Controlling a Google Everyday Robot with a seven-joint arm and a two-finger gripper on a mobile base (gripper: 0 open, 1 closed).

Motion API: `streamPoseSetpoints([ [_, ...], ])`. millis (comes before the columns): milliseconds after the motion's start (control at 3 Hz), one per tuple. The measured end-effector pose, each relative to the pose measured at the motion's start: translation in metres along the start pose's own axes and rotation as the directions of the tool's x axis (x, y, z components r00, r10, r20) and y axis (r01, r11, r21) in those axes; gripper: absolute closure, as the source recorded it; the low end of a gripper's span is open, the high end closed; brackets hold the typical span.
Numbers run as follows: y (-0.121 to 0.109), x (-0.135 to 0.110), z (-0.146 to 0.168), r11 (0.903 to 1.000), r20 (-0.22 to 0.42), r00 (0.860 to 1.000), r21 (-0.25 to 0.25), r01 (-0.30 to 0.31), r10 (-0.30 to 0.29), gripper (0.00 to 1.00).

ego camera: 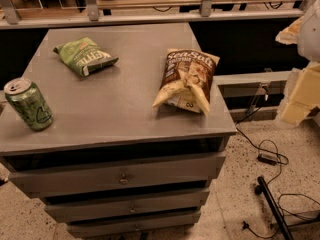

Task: Move brown chip bag near green jalapeno chip bag

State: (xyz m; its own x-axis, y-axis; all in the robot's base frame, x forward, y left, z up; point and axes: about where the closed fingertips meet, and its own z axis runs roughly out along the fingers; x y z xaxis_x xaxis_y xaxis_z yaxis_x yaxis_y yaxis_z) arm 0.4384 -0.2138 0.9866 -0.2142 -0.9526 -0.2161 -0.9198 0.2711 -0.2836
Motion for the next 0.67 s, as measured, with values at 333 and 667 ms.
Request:
streamPoseSetpoints([
  [333,0.0,0.0,0.0,1.0,0.0,1.0,0.0,0.0,0.0,0.0],
  [667,-0.002,-0.018,0.007,0.9997,0.027,1.0,0.025,-0.005,0.004,0.0],
])
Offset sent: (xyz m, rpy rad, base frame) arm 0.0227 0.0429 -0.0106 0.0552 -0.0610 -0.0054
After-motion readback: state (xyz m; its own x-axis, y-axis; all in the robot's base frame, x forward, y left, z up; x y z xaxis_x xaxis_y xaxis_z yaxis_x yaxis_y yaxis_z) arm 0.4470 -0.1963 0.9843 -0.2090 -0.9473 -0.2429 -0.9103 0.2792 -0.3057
